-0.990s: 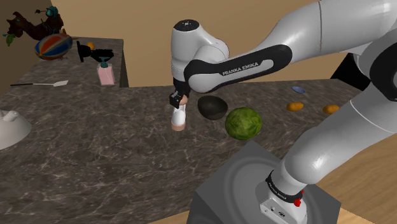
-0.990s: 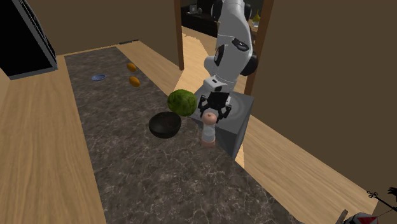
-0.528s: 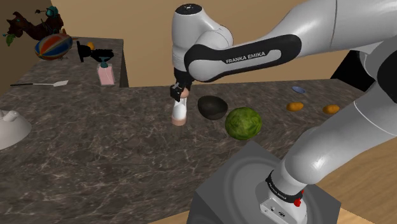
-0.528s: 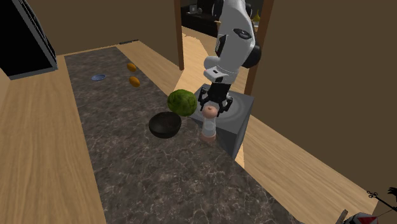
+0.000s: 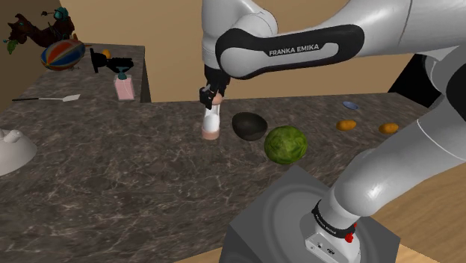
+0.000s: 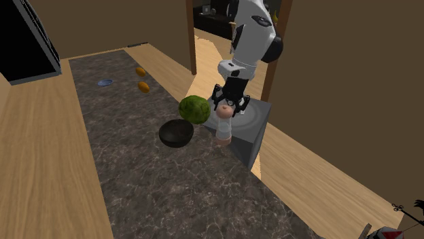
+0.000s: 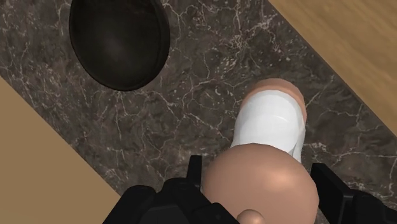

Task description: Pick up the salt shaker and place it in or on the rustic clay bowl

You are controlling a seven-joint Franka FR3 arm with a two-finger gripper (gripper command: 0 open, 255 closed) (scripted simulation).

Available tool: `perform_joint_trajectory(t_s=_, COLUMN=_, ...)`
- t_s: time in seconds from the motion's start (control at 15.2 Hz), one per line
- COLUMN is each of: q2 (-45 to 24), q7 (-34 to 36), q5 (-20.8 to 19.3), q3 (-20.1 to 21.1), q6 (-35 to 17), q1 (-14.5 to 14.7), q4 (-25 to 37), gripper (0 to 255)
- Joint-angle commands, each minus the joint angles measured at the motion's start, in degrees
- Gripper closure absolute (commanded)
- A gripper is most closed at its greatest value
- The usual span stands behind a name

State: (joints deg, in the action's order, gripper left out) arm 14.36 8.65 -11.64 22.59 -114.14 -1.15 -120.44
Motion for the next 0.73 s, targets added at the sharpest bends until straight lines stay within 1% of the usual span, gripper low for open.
perform_joint_trajectory(t_s=0.0, q2=0.17, q7=-0.5, q5=0.19, q3=-0.12, q6=1.46, q1=-0.01, q4=1.35, gripper=255)
perform_joint_trajectory(t_s=0.2, q2=0.28, q7=-0.99, q5=0.38, q3=-0.19, q6=3.25, q1=-0.02, q4=3.1, gripper=255)
perform_joint_trajectory(t_s=0.66, q2=4.75, q7=-11.74, q5=1.4, q3=-7.49, q6=3.0, q1=-2.91, q4=0.75, gripper=255)
